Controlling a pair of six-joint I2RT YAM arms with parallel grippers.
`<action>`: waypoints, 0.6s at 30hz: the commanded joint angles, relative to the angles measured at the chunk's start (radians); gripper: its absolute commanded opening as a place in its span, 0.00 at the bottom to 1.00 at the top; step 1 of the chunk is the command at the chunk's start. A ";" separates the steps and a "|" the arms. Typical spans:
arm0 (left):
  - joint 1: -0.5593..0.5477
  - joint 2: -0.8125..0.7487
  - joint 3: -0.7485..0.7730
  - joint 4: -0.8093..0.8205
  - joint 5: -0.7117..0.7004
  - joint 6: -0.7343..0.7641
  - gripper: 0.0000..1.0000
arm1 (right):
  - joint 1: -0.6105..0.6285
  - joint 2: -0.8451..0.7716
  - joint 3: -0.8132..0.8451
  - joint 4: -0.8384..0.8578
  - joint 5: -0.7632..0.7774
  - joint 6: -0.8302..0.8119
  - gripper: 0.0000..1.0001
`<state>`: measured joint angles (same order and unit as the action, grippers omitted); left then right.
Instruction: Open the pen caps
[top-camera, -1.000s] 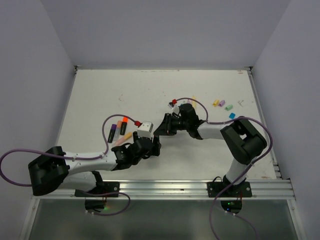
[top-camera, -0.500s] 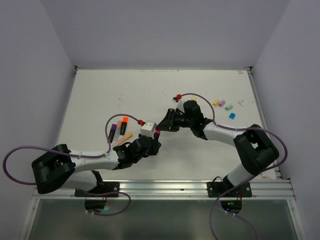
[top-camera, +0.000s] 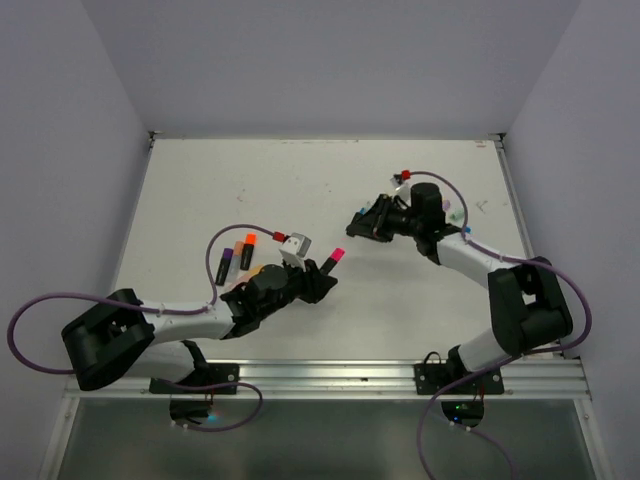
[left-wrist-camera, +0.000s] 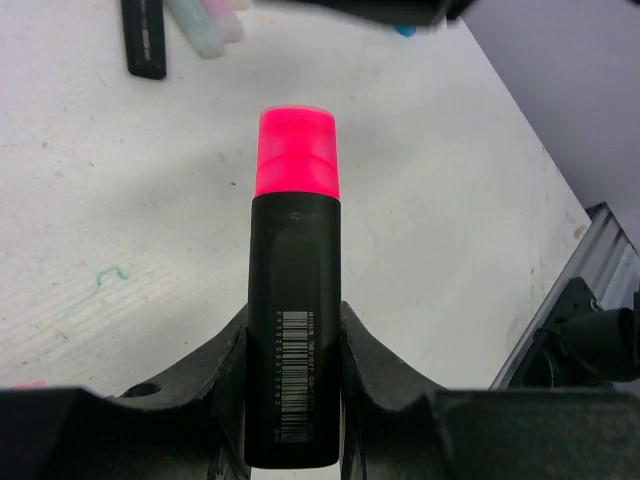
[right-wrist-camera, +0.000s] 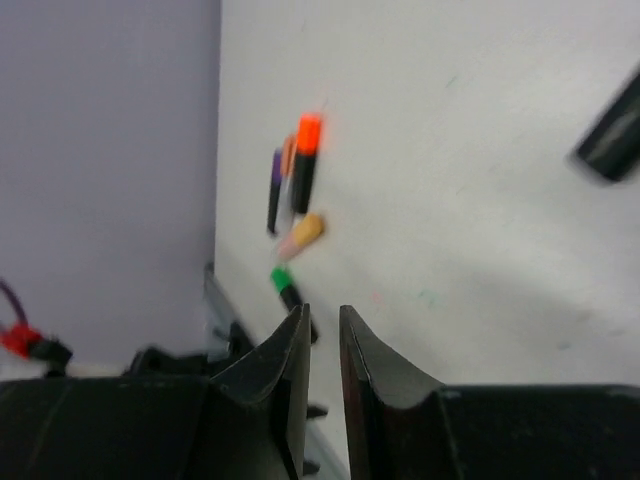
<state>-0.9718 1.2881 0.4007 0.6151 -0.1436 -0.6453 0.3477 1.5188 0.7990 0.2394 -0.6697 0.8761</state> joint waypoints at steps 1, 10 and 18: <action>-0.005 0.029 0.007 0.015 0.085 0.038 0.00 | -0.150 0.000 0.080 0.043 0.214 -0.049 0.00; 0.004 0.019 -0.002 -0.004 -0.017 0.070 0.00 | -0.090 -0.003 0.080 -0.063 0.056 -0.081 0.53; 0.002 0.053 0.072 -0.043 -0.131 0.139 0.00 | 0.072 -0.060 0.022 -0.072 0.091 -0.051 0.67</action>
<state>-0.9752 1.3315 0.4099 0.5774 -0.1963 -0.5667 0.3977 1.4998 0.8375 0.1493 -0.5751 0.8055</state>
